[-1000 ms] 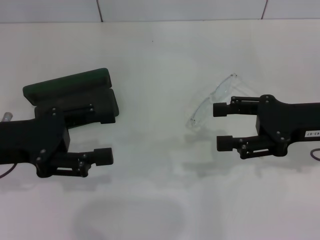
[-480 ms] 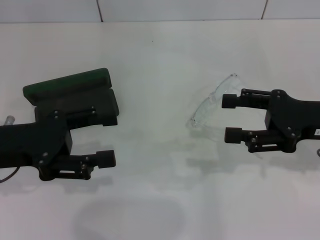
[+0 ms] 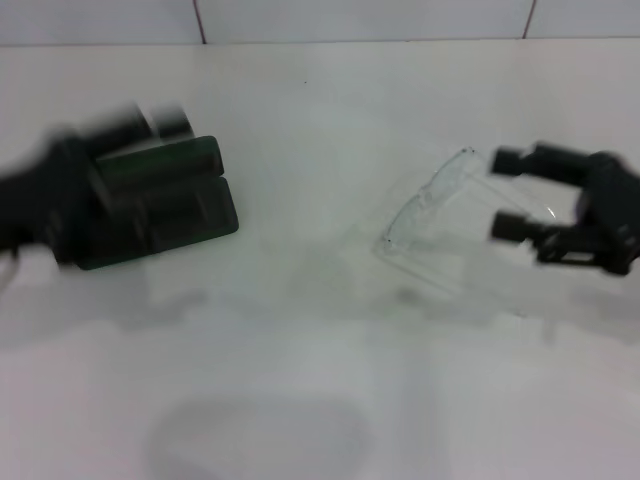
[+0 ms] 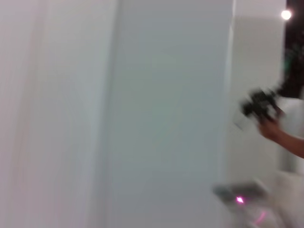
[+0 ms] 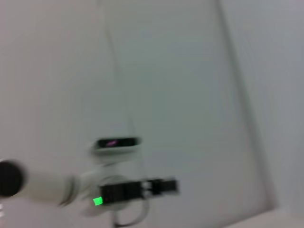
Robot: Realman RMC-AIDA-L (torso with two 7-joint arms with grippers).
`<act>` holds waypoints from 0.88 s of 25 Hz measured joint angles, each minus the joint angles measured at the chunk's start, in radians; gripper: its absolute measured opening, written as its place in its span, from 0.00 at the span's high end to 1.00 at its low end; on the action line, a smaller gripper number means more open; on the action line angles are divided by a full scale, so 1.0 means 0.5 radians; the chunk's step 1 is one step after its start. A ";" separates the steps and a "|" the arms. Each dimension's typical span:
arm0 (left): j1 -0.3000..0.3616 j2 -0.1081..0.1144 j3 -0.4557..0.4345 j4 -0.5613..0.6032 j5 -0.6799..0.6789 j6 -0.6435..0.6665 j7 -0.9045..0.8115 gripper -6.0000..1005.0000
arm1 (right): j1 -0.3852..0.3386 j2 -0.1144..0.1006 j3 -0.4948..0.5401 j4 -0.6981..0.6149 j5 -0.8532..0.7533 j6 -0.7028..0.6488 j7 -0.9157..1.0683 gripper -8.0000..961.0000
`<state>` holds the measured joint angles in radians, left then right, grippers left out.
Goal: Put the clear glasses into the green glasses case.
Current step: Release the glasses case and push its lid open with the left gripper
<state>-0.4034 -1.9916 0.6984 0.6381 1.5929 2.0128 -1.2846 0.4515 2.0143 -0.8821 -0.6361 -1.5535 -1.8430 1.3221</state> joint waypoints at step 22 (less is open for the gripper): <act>-0.390 -0.178 0.346 1.604 1.273 -1.029 -1.091 0.42 | -0.284 -0.001 0.749 0.129 0.028 -0.086 -0.153 0.17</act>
<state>-0.5982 -2.0805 0.8713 1.4400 2.2294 1.4981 -1.8299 0.3096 2.0136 -0.5076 -0.5715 -1.5394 -1.8858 1.2455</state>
